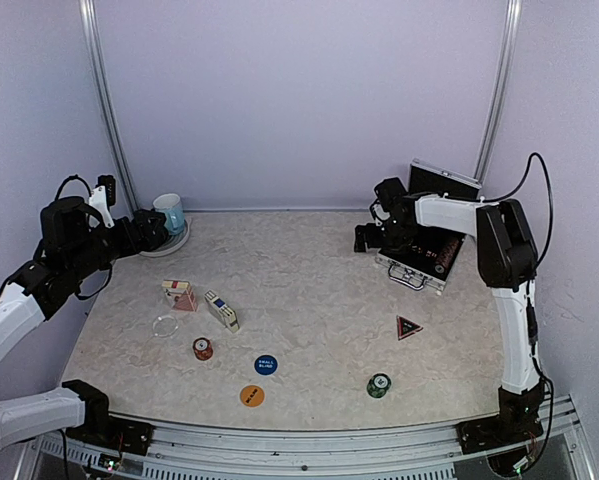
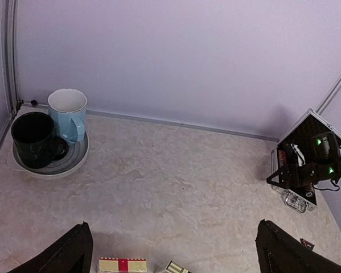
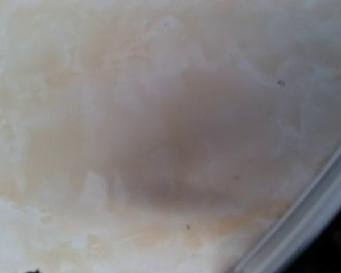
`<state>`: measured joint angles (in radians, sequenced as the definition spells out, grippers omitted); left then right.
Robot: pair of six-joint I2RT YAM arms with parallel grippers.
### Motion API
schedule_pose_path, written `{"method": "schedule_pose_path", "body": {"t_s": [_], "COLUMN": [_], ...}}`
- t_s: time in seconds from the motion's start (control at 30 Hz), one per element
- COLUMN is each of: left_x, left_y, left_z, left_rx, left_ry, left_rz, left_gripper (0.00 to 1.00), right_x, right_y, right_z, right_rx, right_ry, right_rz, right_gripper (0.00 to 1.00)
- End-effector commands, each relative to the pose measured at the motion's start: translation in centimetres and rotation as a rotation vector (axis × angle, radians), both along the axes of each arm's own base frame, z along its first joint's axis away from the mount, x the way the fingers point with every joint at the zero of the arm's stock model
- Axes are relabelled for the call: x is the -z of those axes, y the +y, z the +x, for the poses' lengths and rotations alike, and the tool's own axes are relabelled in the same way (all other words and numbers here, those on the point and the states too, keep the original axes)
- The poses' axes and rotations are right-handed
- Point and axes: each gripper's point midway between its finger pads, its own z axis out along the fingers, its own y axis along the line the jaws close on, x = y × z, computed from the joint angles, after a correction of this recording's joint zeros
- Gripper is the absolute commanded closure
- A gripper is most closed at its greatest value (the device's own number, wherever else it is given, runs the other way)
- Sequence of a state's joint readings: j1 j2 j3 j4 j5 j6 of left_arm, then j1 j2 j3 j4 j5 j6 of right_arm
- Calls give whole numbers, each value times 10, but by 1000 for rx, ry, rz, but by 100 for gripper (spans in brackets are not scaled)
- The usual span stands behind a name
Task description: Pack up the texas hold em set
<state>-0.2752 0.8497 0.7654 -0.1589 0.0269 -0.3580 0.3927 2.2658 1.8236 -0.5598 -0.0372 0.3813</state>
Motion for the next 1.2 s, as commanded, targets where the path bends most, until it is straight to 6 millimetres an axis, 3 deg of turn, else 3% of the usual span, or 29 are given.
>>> {"method": "schedule_pose_path", "body": {"t_s": [0.0,0.3,1.17], "left_x": [4,5,3], "left_y": [1,2,3], "left_z": [0,1,-1], "left_rx": [0,-4,-5], "left_ry": [8,10,6], "left_rz": [3,6,5], "left_gripper": [1,1,1], "right_x": [9,11,9], "right_y": [8,29,133], "right_z": [2,-2,-62], "right_rx": [-28,-100,-420], "right_ry": [19,26,14], "right_rz": [-9,76,147], "right_gripper": [1,1,2]}}
